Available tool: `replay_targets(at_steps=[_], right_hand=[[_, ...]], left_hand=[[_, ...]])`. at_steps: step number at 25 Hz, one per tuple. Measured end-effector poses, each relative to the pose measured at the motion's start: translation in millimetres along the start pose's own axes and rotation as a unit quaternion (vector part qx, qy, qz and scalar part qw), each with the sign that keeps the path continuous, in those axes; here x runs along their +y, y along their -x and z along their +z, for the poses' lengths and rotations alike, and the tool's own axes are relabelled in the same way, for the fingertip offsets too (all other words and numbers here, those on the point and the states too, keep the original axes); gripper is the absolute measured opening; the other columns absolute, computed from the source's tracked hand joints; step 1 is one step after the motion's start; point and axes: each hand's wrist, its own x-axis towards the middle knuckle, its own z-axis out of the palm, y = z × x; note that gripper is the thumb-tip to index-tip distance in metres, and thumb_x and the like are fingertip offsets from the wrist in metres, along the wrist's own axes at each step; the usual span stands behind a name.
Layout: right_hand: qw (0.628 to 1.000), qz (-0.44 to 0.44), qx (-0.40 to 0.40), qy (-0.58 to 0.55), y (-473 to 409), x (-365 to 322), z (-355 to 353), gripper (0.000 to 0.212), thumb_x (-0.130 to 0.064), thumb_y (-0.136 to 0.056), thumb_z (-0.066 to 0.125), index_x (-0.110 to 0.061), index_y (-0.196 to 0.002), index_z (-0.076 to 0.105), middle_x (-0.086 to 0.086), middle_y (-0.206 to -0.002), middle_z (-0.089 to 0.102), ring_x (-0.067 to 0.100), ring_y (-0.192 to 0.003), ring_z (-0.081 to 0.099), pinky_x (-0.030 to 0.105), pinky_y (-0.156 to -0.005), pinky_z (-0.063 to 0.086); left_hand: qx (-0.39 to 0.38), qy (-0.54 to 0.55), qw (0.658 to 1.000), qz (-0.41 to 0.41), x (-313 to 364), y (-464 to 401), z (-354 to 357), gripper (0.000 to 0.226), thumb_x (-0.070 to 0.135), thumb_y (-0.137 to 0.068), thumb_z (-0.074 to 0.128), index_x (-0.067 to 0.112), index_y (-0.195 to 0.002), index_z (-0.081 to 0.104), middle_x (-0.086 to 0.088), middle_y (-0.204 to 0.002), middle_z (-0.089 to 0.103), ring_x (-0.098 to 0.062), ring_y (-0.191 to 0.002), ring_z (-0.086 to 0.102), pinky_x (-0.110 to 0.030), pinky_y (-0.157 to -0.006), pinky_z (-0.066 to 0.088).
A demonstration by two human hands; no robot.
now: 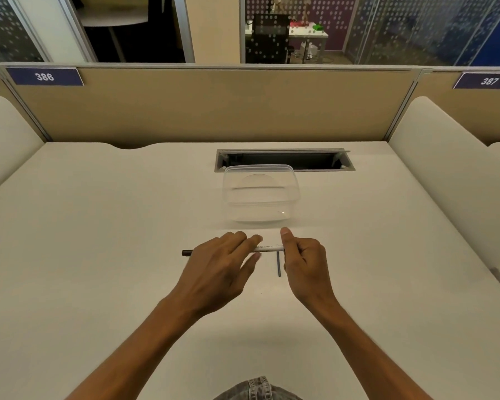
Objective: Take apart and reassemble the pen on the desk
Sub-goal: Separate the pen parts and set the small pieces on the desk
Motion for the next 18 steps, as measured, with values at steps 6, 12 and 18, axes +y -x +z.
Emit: replay_targets(at_steps=[6, 12, 18], right_hand=[[0.999, -0.029, -0.007, -0.038, -3, -9, 1, 0.066, -0.032, -0.100, 0.047, -0.024, -0.035, 0.035, -0.008, -0.032, 0.029, 0.010, -0.036, 0.027, 0.018, -0.039, 0.023], [0.983, -0.160, -0.015, -0.085, -4, -23, -6, 0.064, -0.022, -0.102, 0.044, -0.034, -0.041, 0.029, -0.013, -0.034, 0.033, 0.005, -0.033, 0.030, 0.007, -0.042, 0.021], [0.860, -0.505, -0.005, 0.069, -15, -40, -23, 0.058, -0.020, -0.105, 0.032, -0.007, -0.050, 0.046, 0.003, -0.042, 0.040, 0.011, -0.042, 0.028, 0.016, -0.048, 0.023]], left_hand=[[0.030, -0.007, 0.999, 0.008, 0, -6, -7, 0.027, 0.034, -0.096, 0.053, 0.013, -0.090, 0.069, 0.000, -0.066, 0.057, -0.021, -0.050, 0.048, -0.035, -0.036, 0.041], [-0.056, 0.254, 0.963, -0.074, 1, -18, -32, 0.035, 0.042, -0.094, 0.054, 0.014, -0.080, 0.070, 0.000, -0.054, 0.049, -0.016, -0.049, 0.040, -0.033, -0.046, 0.038], [-0.298, 0.512, 0.795, -0.130, -13, -35, -71, 0.029, 0.036, -0.090, 0.062, 0.012, -0.084, 0.076, 0.005, -0.054, 0.049, -0.010, -0.047, 0.037, -0.016, -0.047, 0.034]])
